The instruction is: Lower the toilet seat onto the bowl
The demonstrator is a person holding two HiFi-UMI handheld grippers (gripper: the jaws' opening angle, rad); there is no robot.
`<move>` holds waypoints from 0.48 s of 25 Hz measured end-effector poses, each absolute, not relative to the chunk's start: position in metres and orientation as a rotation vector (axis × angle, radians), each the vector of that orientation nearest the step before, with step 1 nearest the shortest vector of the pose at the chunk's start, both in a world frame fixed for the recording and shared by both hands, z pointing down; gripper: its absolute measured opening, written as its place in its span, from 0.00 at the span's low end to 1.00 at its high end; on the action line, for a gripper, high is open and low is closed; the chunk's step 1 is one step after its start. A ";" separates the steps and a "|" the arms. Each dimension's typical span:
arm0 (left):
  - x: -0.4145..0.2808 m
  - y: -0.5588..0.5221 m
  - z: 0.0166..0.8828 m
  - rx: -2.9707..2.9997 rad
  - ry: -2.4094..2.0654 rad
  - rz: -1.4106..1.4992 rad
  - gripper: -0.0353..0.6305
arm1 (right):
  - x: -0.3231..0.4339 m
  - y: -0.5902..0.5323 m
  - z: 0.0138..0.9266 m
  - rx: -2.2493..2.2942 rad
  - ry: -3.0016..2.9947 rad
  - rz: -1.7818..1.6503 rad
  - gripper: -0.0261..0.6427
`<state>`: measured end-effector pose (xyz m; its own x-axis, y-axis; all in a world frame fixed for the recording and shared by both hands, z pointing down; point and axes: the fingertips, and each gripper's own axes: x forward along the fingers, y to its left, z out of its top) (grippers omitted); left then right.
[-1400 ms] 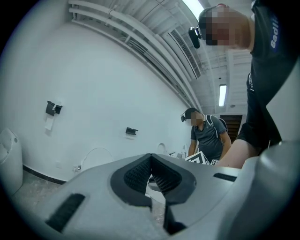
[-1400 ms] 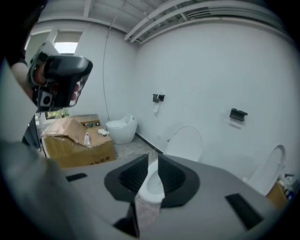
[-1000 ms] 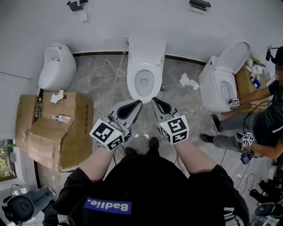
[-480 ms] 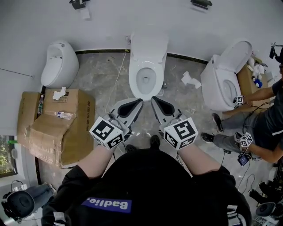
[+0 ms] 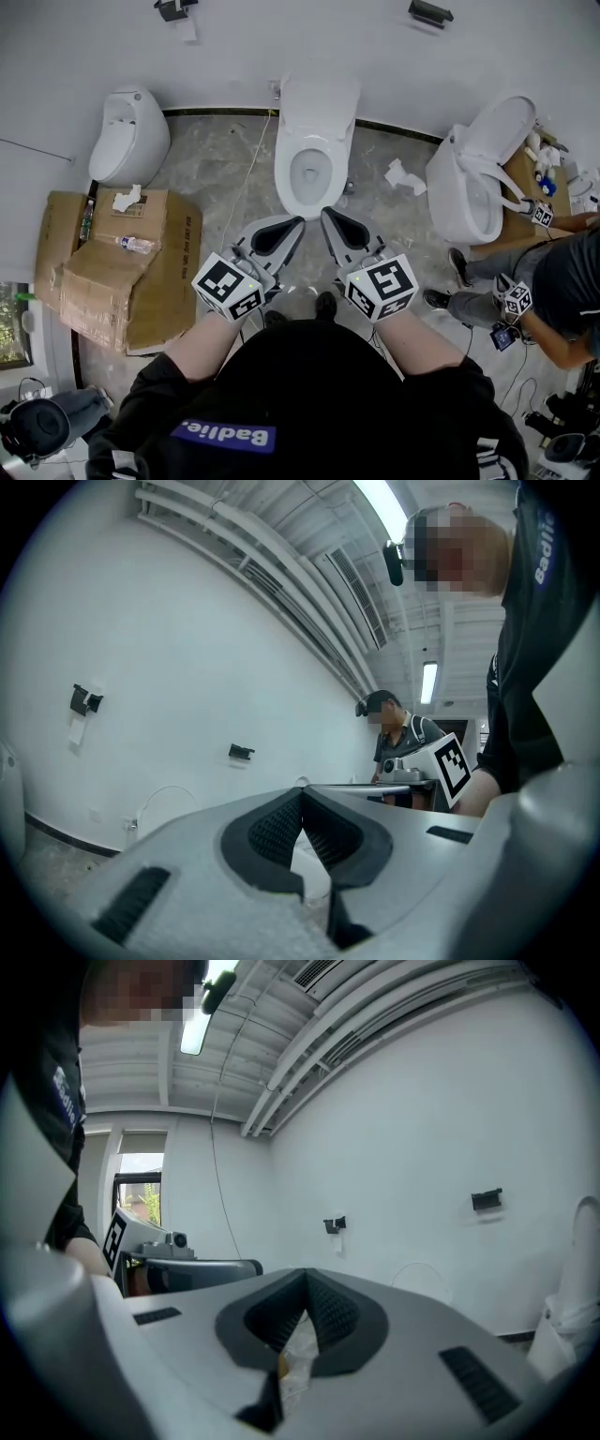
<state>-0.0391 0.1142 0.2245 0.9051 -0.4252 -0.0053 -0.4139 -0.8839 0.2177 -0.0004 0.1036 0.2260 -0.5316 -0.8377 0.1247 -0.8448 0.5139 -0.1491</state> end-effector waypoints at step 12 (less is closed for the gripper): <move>-0.038 0.114 0.223 2.855 -0.640 -0.091 0.08 | -0.001 0.107 0.225 1.511 -2.698 0.296 0.08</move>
